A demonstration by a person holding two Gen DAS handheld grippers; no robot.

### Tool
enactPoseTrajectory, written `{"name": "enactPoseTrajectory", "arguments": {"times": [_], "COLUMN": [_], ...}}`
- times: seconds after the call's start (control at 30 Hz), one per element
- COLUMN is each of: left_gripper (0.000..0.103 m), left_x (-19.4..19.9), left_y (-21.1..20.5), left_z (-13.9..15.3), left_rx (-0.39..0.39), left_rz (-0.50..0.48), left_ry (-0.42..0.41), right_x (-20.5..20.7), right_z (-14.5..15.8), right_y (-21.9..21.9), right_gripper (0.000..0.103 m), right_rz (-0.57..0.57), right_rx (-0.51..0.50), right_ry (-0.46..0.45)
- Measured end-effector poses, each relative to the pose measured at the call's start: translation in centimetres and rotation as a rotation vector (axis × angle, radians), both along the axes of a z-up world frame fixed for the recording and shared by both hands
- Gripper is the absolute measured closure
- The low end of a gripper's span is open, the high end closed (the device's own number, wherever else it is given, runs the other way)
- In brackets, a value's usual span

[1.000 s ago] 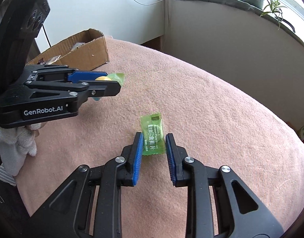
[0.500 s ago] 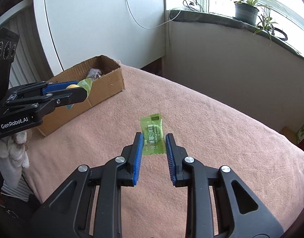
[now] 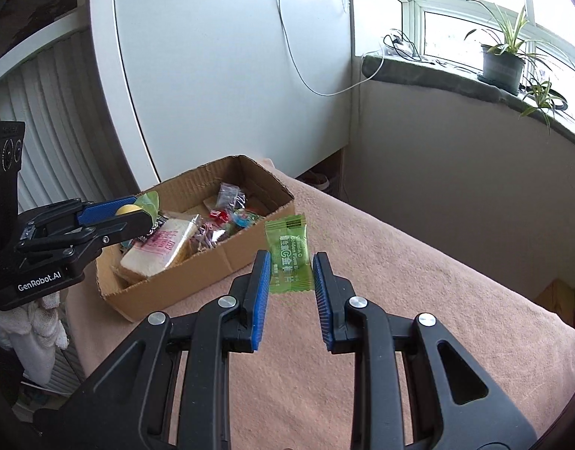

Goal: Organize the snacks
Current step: 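Carry the yellow ball candy and green candy over the box with both tools, then open both tools to drop the yellow ball candy and green candy into the box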

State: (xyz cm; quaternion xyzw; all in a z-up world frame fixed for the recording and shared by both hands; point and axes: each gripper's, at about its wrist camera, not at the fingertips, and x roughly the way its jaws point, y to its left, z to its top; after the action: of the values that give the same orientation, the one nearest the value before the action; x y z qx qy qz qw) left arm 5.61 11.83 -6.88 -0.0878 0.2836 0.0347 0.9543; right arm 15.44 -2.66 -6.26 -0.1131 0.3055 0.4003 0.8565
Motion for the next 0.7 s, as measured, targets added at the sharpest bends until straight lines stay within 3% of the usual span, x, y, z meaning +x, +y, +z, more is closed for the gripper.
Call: {"name": "enactPoseTrajectory", "arguments": {"times": [0.4, 0.57, 0.63, 0.7], "left_gripper": [0.072, 0.065, 0.064, 0.057], "left_x": [-0.7, -0.5, -0.4, -0.5], "left_y": [4.8, 5.5, 5.6, 5.7], "left_z": [-1.5, -1.9, -1.9, -1.9], "left_rx": [-0.005, -0.009, -0.008, -0.010], "left_rz": [0.102, 0.121, 0.136, 0.147], "left_ry": [0.039, 0.051, 0.052, 0.055], "right_x": [0.6, 0.9, 1.1, 1.2], "right_z": [0.0, -0.3, -0.3, -0.2], "right_y": [9.0, 11.0, 11.4, 11.5], "right_gripper": [0.079, 0.078, 0.073, 0.057], "right_rz": [0.118, 0.140, 0.131, 0.119], "right_rx": [0.006, 0.010, 0.006, 0.009], "right_ry": [0.044, 0.059, 0.055, 0.052]}}
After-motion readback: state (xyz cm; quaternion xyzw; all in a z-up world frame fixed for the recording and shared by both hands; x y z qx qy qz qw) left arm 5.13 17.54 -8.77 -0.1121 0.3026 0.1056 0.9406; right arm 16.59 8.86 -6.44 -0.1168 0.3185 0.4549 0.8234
